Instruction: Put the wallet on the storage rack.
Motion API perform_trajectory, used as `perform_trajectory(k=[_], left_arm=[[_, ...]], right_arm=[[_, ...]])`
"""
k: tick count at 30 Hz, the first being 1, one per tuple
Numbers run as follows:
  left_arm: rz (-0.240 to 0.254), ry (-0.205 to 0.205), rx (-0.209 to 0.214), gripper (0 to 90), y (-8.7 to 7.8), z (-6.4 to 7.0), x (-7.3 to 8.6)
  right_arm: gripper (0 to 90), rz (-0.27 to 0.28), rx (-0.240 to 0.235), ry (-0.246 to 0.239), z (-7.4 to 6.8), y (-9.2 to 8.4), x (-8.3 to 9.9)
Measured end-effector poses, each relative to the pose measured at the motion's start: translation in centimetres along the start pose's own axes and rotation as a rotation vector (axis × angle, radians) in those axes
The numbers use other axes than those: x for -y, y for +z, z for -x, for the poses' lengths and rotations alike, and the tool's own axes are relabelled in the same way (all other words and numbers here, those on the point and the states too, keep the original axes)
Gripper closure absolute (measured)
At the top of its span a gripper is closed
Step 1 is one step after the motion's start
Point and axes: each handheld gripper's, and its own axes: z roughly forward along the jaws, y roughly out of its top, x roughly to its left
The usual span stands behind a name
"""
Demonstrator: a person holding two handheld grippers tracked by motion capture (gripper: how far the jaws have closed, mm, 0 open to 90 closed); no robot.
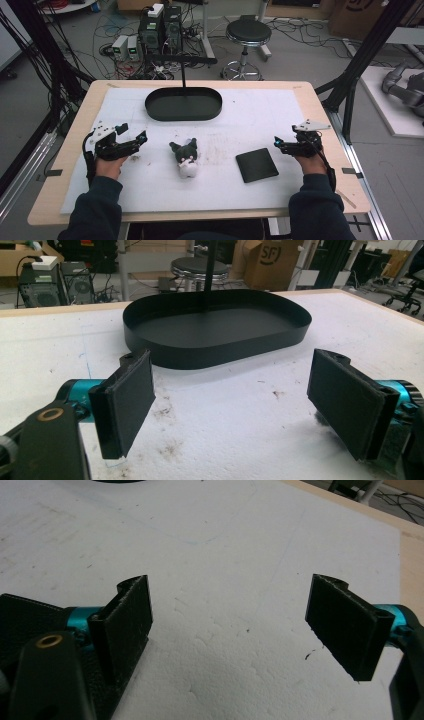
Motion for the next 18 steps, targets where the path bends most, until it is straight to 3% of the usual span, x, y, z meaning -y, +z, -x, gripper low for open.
perform_trajectory(k=[11,14,15,17,18], left_arm=[[-0.001,-0.008,-0.009,19.0,0.24,-0.20,0.05],[0.002,-0.005,-0.007,19.0,0.13,-0.16,0.02],[0.002,-0.008,-0.006,19.0,0.12,-0.13,0.03],[-0.001,-0.004,-0.004,19.0,0.14,-0.13,0.05],[-0.005,0.000,-0.005,19.0,0.11,-0.10,0.04]], right_arm=[[19.2,-0.003,-0.045,0.020,0.25,0.03,0.32],[19.2,0.002,-0.078,0.014,0.20,0.00,0.32],[19.2,0.000,-0.124,-0.011,-0.04,0.06,0.28],[19.5,-0.005,-0.147,-0.026,-0.21,0.14,0.26],[19.6,-0.018,-0.194,-0.054,-0.58,0.38,0.23]])
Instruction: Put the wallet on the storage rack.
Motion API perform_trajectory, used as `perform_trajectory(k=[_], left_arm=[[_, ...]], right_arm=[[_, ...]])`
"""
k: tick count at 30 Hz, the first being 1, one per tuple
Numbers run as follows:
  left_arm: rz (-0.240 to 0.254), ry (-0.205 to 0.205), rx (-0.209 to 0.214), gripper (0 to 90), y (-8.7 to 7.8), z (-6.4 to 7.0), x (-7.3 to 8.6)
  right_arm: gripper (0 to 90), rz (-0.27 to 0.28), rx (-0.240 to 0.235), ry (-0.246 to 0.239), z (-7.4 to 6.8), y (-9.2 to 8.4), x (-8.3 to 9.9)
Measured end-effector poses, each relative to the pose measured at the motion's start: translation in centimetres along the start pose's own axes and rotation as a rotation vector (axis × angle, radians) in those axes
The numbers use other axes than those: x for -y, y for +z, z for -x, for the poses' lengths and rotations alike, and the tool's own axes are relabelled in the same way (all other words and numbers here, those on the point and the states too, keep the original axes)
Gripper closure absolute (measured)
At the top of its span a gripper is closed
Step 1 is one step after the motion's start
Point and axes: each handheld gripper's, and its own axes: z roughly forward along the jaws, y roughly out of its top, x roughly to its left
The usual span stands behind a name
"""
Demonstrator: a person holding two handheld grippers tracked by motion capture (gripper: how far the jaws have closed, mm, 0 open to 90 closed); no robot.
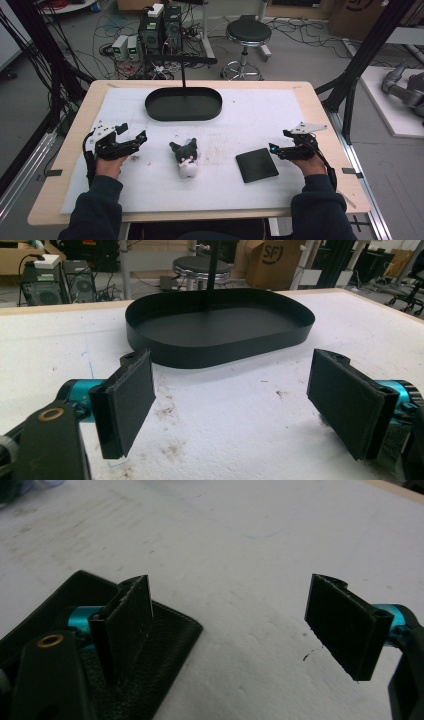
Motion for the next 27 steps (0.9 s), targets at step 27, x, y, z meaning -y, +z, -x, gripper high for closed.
perform_trajectory(k=[27], left_arm=[[-0.029,-0.003,0.000,20.3,0.2,0.0,0.2]], right_arm=[[39.2,-0.178,-0.439,-0.145,-0.4,6.0,-0.6]])
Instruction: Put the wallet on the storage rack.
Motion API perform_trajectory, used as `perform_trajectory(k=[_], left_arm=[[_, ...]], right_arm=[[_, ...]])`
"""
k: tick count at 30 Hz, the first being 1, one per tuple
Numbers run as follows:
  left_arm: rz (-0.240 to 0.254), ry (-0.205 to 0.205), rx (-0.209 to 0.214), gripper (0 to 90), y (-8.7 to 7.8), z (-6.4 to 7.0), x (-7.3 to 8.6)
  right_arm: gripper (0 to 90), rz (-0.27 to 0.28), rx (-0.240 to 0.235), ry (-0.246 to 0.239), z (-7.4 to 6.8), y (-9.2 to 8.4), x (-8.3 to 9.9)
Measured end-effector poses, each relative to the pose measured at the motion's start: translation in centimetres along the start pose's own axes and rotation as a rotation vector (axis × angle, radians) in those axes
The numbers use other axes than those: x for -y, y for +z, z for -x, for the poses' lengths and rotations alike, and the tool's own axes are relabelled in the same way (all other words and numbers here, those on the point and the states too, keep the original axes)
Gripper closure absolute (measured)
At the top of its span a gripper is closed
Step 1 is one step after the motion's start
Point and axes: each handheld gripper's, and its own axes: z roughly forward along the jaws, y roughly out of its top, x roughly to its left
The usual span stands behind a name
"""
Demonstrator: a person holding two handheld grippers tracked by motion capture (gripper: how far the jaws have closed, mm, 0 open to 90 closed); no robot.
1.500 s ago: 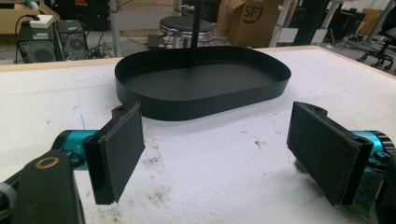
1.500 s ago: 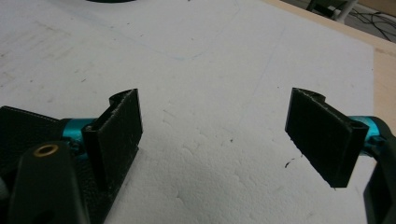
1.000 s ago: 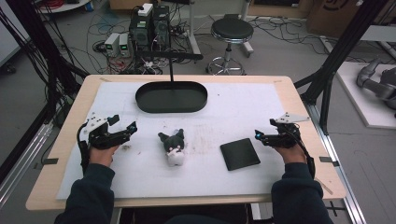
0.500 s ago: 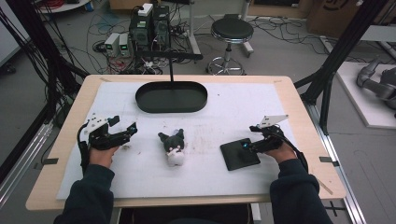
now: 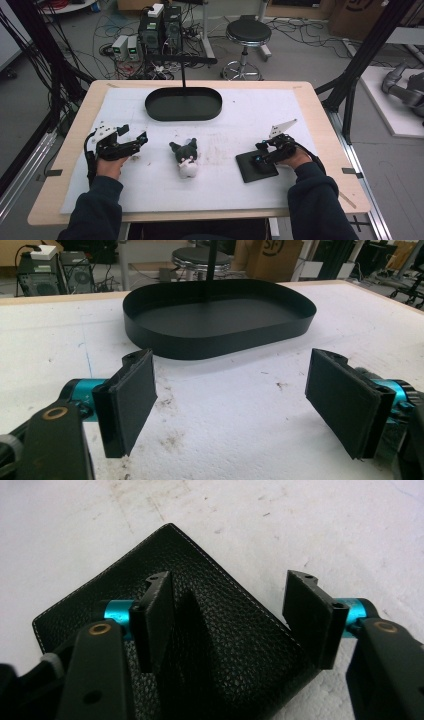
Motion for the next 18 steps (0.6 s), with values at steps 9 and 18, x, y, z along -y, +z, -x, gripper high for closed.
perform_trajectory(k=[9,18], left_arm=[[-0.007,-0.005,-0.010,21.1,-0.2,-0.2,0.1],[-0.012,-0.007,-0.009,21.1,-0.1,-0.1,0.1]], right_arm=[[70.7,-0.064,0.098,0.066,-1.3,-2.1,0.4],[38.8,-0.059,0.014,-0.020,-1.4,-0.6,0.0]])
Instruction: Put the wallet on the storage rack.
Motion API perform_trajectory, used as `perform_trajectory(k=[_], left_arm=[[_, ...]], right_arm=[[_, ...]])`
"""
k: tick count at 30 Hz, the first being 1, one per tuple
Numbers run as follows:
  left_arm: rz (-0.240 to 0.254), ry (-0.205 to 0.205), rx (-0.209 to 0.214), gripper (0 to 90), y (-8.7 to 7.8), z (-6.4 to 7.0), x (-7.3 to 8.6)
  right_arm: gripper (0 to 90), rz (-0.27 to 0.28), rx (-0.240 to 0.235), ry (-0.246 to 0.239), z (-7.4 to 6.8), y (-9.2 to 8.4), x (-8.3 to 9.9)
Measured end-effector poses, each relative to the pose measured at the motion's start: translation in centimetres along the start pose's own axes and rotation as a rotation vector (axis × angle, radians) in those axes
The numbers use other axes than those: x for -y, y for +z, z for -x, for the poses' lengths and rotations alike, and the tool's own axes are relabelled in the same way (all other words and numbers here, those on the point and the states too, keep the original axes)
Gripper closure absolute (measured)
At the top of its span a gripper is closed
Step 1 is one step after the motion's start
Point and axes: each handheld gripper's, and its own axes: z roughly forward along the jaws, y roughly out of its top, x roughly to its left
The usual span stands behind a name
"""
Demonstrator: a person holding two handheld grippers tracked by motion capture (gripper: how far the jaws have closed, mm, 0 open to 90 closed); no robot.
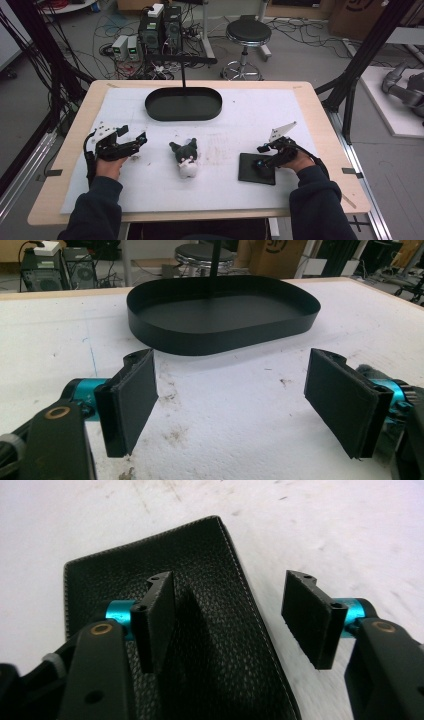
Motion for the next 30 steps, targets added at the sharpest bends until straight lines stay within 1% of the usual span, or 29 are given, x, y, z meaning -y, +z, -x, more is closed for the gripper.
perform_trajectory(k=[1,3,4,5,6,7,8,9,10,11,13,16,17,18,19,20,21,23,24,25,26,27,28,30], left_arm=[[-0.001,0.001,-0.002,21.1,0.0,0.0,0.0],[-0.002,0.002,-0.001,21.1,0.0,-0.1,0.0],[-0.002,0.002,-0.001,21.1,0.0,-0.1,0.0],[-0.004,0.001,-0.003,21.1,0.1,-0.1,0.0],[-0.004,0.000,-0.002,21.1,0.1,-0.1,0.0],[-0.005,0.001,-0.002,21.1,0.1,-0.1,0.0],[-0.004,0.000,-0.002,21.1,0.1,-0.1,0.0],[-0.004,-0.001,-0.001,21.1,0.0,-0.1,0.0],[-0.004,-0.001,-0.001,21.1,0.0,-0.1,0.0],[-0.004,-0.001,-0.004,21.1,0.0,-0.1,0.0],[-0.007,-0.004,-0.003,21.2,0.0,-0.2,0.1],[-0.007,-0.003,-0.003,21.4,0.0,-0.2,0.1],[-0.008,-0.004,-0.004,21.4,0.0,-0.2,0.1],[-0.008,-0.004,-0.004,21.4,0.0,-0.2,0.1],[-0.006,-0.006,-0.006,21.4,0.0,-0.2,0.1],[-0.007,-0.006,-0.004,21.4,0.0,-0.2,0.1],[-0.007,-0.006,-0.003,21.5,0.1,-0.2,0.1],[-0.007,-0.007,-0.004,21.6,0.1,-0.2,0.1],[-0.007,-0.007,-0.004,21.6,0.1,-0.2,0.1],[-0.008,-0.006,-0.005,21.6,0.1,-0.2,0.1],[-0.008,-0.007,-0.005,21.6,0.1,-0.2,0.1],[-0.008,-0.007,-0.005,21.6,0.1,-0.2,0.1],[-0.007,-0.008,-0.005,21.6,0.1,-0.2,0.1],[-0.009,-0.007,-0.005,21.6,0.1,-0.2,0.1]], right_arm=[[40.4,0.004,-0.014,0.012,0.3,0.1,0.1],[49.8,0.004,-0.077,0.052,0.7,0.2,0.3],[49.8,0.004,-0.077,0.052,0.7,0.2,0.3],[51.9,0.019,-0.086,0.092,0.8,0.1,0.6],[51.9,0.019,-0.086,0.092,0.8,0.1,0.6],[54.2,0.020,-0.086,0.108,0.8,0.1,0.6],[57.7,0.023,-0.074,0.115,0.9,0.0,0.6],[68.8,0.027,-0.056,0.136,0.8,-0.3,0.5],[68.8,0.027,-0.056,0.136,0.8,-0.3,0.5],[73.6,0.029,-0.050,0.144,0.8,-0.5,0.6],[80.3,0.029,-0.059,0.176,0.7,-0.9,0.8],[82.1,0.032,-0.046,0.173,0.6,-1.1,0.7],[88.4,0.052,-0.013,0.168,0.4,-1.4,0.5],[88.5,0.064,0.013,0.172,0.4,-1.7,0.4],[88.5,0.064,0.013,0.172,0.4,-1.7,0.4],[88.6,0.077,0.038,0.177,0.4,-1.9,0.4],[88.8,0.098,0.072,0.197,0.5,-2.5,0.4],[89.0,0.120,0.109,0.210,0.6,-3.1,0.5],[89.0,0.120,0.109,0.210,0.6,-3.1,0.5],[89.0,0.156,0.163,0.225,0.7,-3.7,0.6],[89.0,0.156,0.163,0.225,0.7,-3.7,0.6],[89.0,0.190,0.229,0.241,0.7,-4.4,0.6],[89.0,0.190,0.229,0.241,0.7,-4.4,0.6],[89.0,0.225,0.292,0.261,0.7,-5.3,0.6]])
